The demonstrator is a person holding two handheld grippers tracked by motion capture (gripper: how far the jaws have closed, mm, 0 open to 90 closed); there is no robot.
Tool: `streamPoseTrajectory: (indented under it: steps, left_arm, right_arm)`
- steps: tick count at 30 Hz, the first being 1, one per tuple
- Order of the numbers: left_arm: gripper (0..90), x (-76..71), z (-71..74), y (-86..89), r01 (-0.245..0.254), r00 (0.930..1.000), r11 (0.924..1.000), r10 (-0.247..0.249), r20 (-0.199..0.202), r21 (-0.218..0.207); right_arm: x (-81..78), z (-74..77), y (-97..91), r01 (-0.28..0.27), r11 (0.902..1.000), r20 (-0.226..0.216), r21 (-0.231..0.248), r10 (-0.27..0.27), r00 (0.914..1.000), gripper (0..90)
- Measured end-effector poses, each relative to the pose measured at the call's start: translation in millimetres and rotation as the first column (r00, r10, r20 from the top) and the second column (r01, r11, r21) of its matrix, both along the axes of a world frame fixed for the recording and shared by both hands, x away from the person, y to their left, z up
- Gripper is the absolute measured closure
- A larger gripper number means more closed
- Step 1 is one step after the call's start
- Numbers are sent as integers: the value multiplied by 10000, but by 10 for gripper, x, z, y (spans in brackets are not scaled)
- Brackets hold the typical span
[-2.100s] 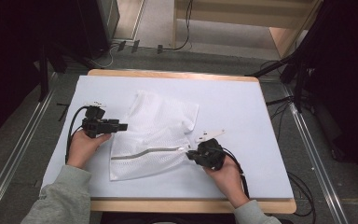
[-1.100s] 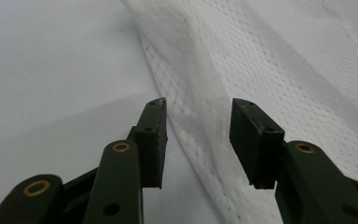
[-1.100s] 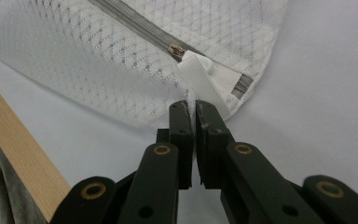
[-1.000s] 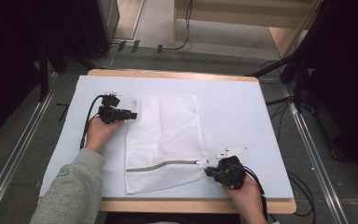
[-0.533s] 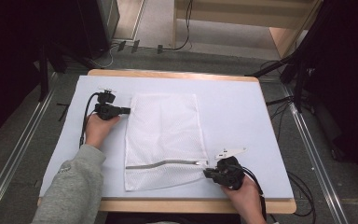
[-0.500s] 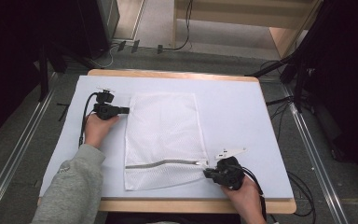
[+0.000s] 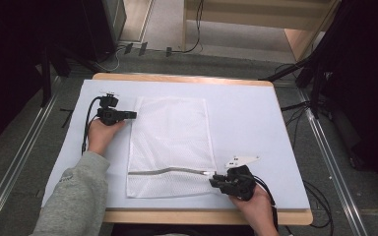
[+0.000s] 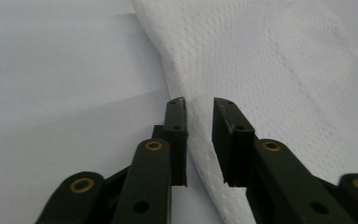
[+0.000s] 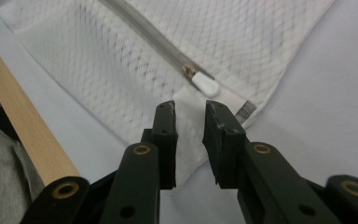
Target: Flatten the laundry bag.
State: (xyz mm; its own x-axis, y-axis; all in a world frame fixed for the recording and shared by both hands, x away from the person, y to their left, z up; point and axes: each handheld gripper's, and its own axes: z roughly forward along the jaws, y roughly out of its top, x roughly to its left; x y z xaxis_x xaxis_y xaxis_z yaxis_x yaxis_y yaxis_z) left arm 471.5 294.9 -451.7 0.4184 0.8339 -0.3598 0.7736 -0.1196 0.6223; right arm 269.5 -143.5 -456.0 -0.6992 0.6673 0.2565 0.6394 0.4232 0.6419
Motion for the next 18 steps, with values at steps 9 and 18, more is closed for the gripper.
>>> streamPoseTrajectory:
  steps: [9, 18]
  left_arm:
    - [568, -127, 124, -14, 389, 9992, 9989, -388, -34, 253]
    - [497, -344, 257, -29, 749, 9969, 9964, -758, 210, 408]
  right_arm:
    - [112, 67, -81, 259, 9988, 738, 421, -289, 9969, 645]
    - [212, 83, -98, 374, 9982, 718, 466, -407, 9966, 626]
